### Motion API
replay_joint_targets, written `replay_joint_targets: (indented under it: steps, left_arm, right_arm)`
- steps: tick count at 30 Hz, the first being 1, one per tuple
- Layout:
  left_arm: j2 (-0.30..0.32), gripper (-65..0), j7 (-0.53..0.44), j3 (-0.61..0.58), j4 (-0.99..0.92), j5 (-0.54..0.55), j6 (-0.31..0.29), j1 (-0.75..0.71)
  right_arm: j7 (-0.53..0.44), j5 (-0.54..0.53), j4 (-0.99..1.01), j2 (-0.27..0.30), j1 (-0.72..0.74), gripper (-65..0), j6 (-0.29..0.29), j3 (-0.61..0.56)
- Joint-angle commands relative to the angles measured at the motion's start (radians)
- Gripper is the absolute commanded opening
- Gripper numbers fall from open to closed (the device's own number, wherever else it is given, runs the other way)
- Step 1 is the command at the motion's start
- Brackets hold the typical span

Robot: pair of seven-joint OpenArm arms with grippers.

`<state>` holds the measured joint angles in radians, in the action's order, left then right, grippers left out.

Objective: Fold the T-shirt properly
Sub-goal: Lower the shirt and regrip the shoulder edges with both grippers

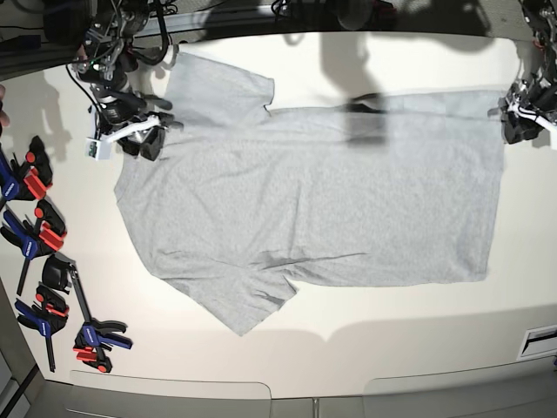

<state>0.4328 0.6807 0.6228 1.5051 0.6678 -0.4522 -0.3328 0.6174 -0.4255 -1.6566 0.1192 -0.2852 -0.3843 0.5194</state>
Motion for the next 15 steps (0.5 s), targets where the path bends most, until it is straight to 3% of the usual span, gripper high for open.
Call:
replay_joint_targets:
  steps: [1,9,15]
  left_arm:
    - [0.020,-40.3,-0.024,0.010,0.013,0.012,-0.006,0.003]
    - [0.060,-40.3,-0.016,0.013,0.014,0.013,-0.003,0.003]
    - [0.066,-40.3,-0.008,0.012,0.030,0.018,-0.004,0.000]
  right_arm:
    - [-0.024,-0.015,-0.016,0.015,0.008,-36.0,-0.001,0.004]
    - [-0.021,-0.027,-0.070,0.076,0.008,-35.9,0.000,0.113]
    - [0.147,-0.211,-0.143,0.085,-0.004,-35.9,-0.007,0.280]
